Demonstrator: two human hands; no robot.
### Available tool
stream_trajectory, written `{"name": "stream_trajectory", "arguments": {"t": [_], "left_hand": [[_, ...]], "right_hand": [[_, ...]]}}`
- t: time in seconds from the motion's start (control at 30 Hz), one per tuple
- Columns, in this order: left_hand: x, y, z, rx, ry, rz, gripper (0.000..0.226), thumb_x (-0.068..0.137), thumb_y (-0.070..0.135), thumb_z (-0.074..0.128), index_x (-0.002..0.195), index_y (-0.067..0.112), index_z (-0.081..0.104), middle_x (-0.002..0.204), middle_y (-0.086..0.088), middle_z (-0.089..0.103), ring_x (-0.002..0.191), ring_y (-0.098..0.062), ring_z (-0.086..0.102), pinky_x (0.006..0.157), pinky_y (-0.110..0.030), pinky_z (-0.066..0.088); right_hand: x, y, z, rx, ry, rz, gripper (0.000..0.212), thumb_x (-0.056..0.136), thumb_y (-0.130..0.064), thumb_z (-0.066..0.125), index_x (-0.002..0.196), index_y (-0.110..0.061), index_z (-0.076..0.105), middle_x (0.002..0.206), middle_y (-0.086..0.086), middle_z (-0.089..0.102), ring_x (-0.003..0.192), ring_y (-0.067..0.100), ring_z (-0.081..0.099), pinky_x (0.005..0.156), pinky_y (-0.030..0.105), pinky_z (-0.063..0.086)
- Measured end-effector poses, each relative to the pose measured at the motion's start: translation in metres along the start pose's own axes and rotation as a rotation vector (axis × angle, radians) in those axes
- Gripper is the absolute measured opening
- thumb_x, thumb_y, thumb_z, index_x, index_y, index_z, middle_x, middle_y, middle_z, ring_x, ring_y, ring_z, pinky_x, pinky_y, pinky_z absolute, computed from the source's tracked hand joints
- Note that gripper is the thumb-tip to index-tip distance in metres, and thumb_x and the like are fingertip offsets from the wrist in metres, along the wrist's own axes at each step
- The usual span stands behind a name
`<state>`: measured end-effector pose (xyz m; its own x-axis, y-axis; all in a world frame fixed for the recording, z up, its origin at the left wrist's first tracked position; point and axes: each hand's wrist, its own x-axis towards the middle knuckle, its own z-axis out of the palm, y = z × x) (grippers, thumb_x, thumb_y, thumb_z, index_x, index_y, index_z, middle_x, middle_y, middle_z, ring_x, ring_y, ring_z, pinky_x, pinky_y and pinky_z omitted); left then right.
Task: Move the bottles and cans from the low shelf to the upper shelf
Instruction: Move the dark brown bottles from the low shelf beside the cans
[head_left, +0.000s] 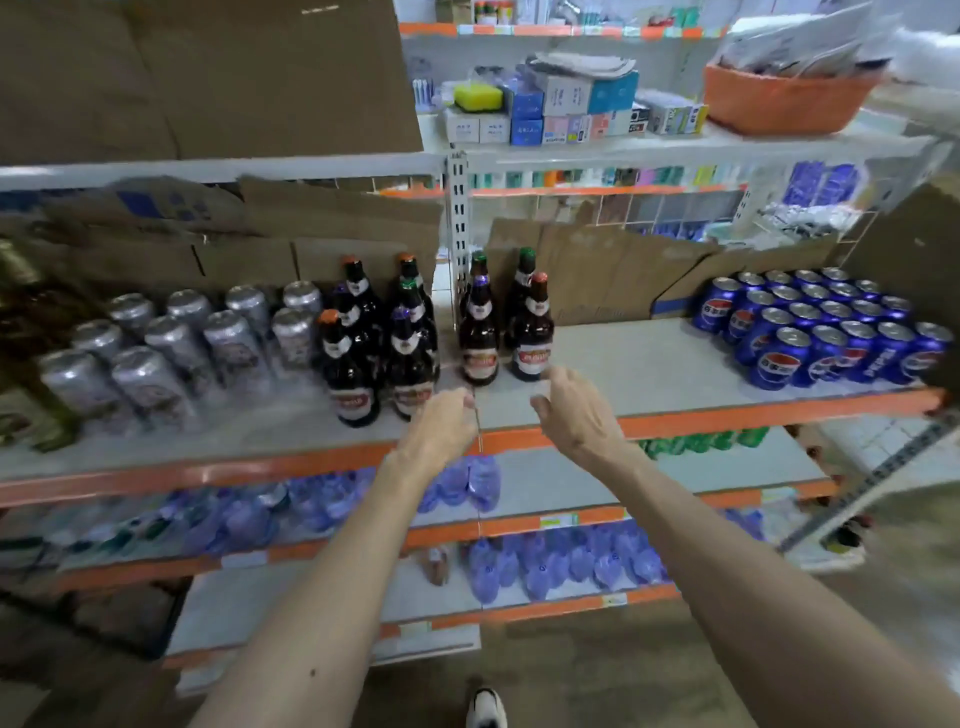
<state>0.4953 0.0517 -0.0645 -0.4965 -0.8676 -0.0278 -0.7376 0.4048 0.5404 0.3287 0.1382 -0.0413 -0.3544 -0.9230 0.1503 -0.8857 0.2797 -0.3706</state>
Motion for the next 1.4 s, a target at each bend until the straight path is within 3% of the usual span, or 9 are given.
{"name": "stream_trajectory", "arguments": {"t": [0.17, 0.33, 0.5, 0.63, 0.87, 1.0, 1.2, 1.33, 1.4], "left_hand": [[-0.118, -0.060, 0.023, 0.041, -0.082, -0.106, 0.038, 0.087, 0.015, 0.063, 0.123, 0.004, 0.057, 0.125, -0.016, 0.060, 0.119, -0.030, 0.055, 0.098, -0.036, 0.040], [-0.184, -0.081, 0.005, 0.088, -0.089, -0.166, 0.047, 0.090, 0.020, 0.060, 0.134, 0.010, 0.049, 0.137, -0.013, 0.053, 0.126, -0.029, 0.051, 0.102, -0.039, 0.042], [-0.207, -0.087, -0.022, 0.077, -0.003, -0.102, 0.064, 0.091, 0.015, 0.056, 0.150, 0.013, 0.031, 0.149, -0.012, 0.043, 0.138, -0.028, 0.040, 0.111, -0.042, 0.036], [-0.218, -0.113, -0.040, 0.088, 0.049, -0.024, 0.061, 0.095, 0.015, 0.054, 0.151, 0.009, 0.030, 0.154, -0.010, 0.037, 0.143, -0.023, 0.032, 0.115, -0.034, 0.028], [-0.220, -0.180, -0.055, 0.079, -0.008, -0.058, 0.052, 0.094, 0.019, 0.056, 0.143, 0.008, 0.040, 0.143, -0.013, 0.047, 0.133, -0.028, 0.043, 0.107, -0.038, 0.037], [-0.202, -0.184, -0.047, 0.099, -0.084, -0.037, 0.054, 0.096, 0.021, 0.055, 0.145, 0.009, 0.036, 0.147, -0.011, 0.043, 0.136, -0.027, 0.041, 0.108, -0.036, 0.033], [-0.157, -0.206, 0.009, 0.041, -0.191, -0.028, 0.049, 0.094, 0.027, 0.056, 0.141, 0.016, 0.045, 0.144, -0.007, 0.049, 0.131, -0.026, 0.046, 0.105, -0.040, 0.040], [-0.128, -0.258, 0.105, -0.034, -0.224, 0.005, 0.039, 0.099, 0.043, 0.044, 0.118, 0.013, 0.059, 0.122, -0.008, 0.064, 0.115, -0.029, 0.058, 0.093, -0.040, 0.048], [-0.113, -0.300, 0.167, -0.034, -0.243, 0.017, 0.038, 0.100, 0.040, 0.044, 0.122, 0.013, 0.058, 0.127, -0.010, 0.061, 0.118, -0.029, 0.058, 0.095, -0.037, 0.046]], "right_hand": [[-0.106, -0.020, 0.038, 0.054, -0.098, 0.054, 0.034, 0.094, -0.019, 0.053, 0.123, -0.001, 0.049, 0.123, 0.022, 0.055, 0.116, 0.039, 0.051, 0.094, 0.043, 0.036], [-0.160, -0.053, 0.043, 0.019, -0.158, 0.065, 0.034, 0.098, -0.025, 0.047, 0.125, -0.003, 0.047, 0.125, 0.018, 0.056, 0.114, 0.035, 0.051, 0.094, 0.040, 0.039], [-0.172, -0.100, 0.043, 0.064, -0.154, 0.043, 0.034, 0.097, -0.025, 0.047, 0.122, -0.003, 0.048, 0.121, 0.019, 0.057, 0.111, 0.037, 0.051, 0.088, 0.041, 0.040], [-0.178, -0.141, 0.063, 0.063, -0.151, 0.033, 0.029, 0.096, -0.024, 0.047, 0.116, -0.002, 0.048, 0.115, 0.021, 0.059, 0.105, 0.038, 0.051, 0.077, 0.039, 0.034], [-0.189, -0.183, 0.101, -0.013, -0.182, 0.057, 0.033, 0.098, -0.030, 0.048, 0.117, -0.004, 0.048, 0.118, 0.019, 0.058, 0.109, 0.037, 0.051, 0.085, 0.041, 0.037], [-0.176, -0.178, 0.117, -0.015, -0.182, 0.095, 0.035, 0.097, -0.028, 0.047, 0.123, -0.005, 0.047, 0.120, 0.019, 0.057, 0.112, 0.036, 0.050, 0.089, 0.041, 0.036], [-0.138, -0.148, 0.189, 0.046, -0.203, 0.131, 0.030, 0.095, -0.027, 0.050, 0.115, -0.004, 0.051, 0.114, 0.021, 0.059, 0.108, 0.039, 0.051, 0.085, 0.043, 0.036], [-0.121, -0.109, 0.301, 0.067, -0.194, 0.138, 0.026, 0.094, -0.026, 0.047, 0.106, -0.005, 0.055, 0.109, 0.023, 0.062, 0.104, 0.040, 0.056, 0.079, 0.044, 0.039], [-0.117, -0.085, 0.374, 0.057, -0.185, 0.150, 0.029, 0.096, -0.030, 0.046, 0.110, -0.007, 0.055, 0.114, 0.021, 0.061, 0.109, 0.039, 0.055, 0.078, 0.043, 0.042]]}}
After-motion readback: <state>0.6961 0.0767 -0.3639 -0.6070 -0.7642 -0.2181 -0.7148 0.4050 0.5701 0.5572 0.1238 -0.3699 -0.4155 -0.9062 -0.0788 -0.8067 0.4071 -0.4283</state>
